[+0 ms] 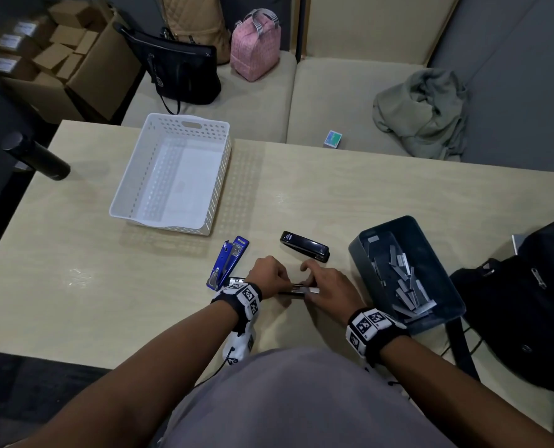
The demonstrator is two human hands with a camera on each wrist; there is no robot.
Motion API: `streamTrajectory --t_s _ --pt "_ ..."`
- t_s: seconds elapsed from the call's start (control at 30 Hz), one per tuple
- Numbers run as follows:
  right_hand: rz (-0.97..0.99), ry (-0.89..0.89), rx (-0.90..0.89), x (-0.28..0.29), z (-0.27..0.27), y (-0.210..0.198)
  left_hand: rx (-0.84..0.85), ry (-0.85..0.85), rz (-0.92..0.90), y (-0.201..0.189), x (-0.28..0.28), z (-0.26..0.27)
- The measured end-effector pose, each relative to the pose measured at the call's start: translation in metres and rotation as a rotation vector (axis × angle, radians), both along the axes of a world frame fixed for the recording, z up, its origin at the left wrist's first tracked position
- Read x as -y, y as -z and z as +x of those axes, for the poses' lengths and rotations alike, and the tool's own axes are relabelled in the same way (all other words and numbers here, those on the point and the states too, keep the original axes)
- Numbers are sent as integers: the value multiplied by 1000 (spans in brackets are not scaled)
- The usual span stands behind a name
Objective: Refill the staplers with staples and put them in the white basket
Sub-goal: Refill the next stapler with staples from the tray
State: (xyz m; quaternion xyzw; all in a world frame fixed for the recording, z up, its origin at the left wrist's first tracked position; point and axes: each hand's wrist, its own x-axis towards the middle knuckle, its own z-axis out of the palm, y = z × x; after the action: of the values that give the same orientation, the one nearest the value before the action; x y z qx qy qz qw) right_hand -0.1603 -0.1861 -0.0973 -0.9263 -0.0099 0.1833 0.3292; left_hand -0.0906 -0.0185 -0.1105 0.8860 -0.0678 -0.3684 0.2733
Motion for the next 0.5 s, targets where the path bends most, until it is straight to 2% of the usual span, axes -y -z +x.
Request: streamTrajectory --t_s 0.17,0.33,0.5 --pt "-20 -70 -73 7 -2 1 17 -40 -67 3 -6 -3" --pt "-11 -25 -141 29 -5 2 -8 -51 -80 6 -6 -1" --pt "-34 -66 -126 30 2 2 -6 -36 -77 7 -7 -1"
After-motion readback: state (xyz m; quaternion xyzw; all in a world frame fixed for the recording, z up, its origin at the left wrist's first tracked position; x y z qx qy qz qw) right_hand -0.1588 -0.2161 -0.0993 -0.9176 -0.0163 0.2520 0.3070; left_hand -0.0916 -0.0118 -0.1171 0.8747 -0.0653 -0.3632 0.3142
